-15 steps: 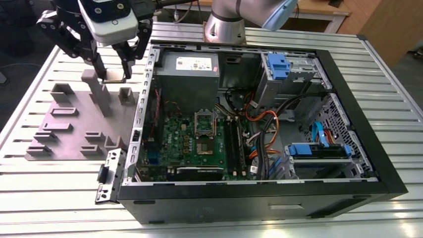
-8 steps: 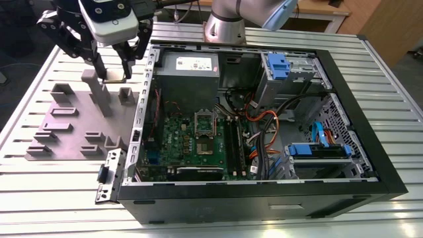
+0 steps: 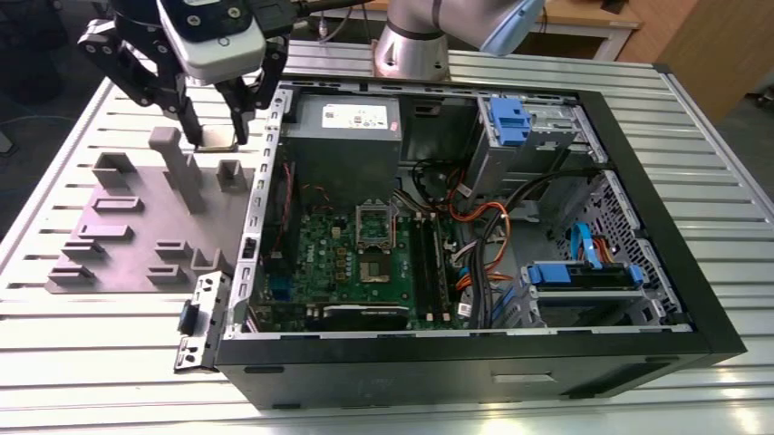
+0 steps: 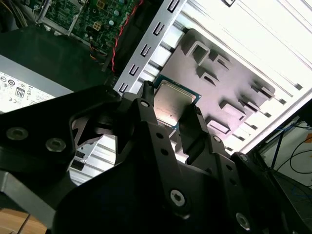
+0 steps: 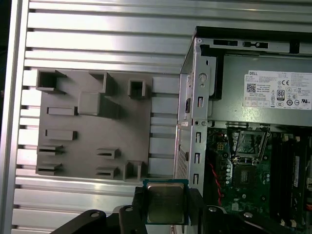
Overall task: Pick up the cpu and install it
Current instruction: 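Pick up the cpu and move it towards the insertion slot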
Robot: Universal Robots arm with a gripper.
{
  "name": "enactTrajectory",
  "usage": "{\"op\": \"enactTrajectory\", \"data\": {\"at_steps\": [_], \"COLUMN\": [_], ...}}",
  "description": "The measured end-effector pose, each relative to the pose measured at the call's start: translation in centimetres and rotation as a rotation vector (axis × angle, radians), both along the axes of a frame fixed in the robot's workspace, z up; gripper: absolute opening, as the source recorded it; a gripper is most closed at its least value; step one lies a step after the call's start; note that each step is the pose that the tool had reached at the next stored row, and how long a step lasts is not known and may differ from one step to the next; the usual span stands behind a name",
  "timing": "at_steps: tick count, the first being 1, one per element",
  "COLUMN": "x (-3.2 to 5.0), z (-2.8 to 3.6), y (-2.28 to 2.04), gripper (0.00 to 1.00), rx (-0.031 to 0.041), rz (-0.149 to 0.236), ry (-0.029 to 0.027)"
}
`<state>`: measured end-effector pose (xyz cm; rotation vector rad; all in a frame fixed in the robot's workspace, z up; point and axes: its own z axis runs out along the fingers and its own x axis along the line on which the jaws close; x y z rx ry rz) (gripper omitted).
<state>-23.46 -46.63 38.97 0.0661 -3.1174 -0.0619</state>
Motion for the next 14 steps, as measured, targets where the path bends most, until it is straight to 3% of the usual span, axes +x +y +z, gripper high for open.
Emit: {"op": "enactTrajectory", "data": {"at_steps": [6, 10, 14], "x": [0.81, 1.27, 2.24], "z": [0.0, 0.0, -0.03], "y": [-0.27, -0.61, -1.03], "gripper": [0.45, 0.45, 0.45], "rx": [0.0, -0.0001, 0.0], "rz": [0.0, 0.0, 0.0], "ry": [0.0, 0.0, 0.0]}}
